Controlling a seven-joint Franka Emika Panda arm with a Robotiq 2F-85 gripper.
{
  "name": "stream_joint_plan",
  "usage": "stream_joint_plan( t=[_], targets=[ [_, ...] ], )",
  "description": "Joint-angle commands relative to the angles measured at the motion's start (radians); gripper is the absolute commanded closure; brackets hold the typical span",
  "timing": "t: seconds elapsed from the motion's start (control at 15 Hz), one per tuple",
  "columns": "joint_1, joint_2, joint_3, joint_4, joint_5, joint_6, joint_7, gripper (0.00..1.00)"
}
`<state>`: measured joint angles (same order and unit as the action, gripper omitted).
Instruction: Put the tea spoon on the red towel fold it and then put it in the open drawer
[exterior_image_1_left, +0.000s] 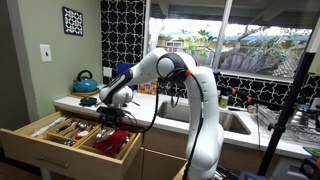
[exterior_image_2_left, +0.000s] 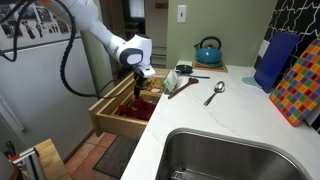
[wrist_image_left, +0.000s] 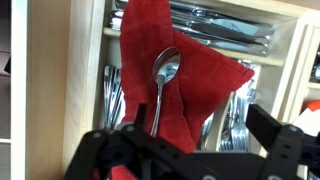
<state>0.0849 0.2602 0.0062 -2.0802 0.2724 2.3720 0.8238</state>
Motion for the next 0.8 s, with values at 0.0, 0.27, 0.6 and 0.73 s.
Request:
stream_joint_plan(
  t=[0.0,0.27,0.6,0.73],
  targets=[
    [0.032,-0.133,-0.024,-0.060,-0.113,-0.065,0.158,0.00],
    [0.019,-0.212,-0.006,-0.069,-0.279,-0.158,0.279,0.00],
    [0.000,-0.217,0.015,-0.040,-0.306,-0.225,0.226,0.00],
    [0.000,-0.224,0.015,-0.046,-0.310,-0.227,0.221,0.00]
  ],
)
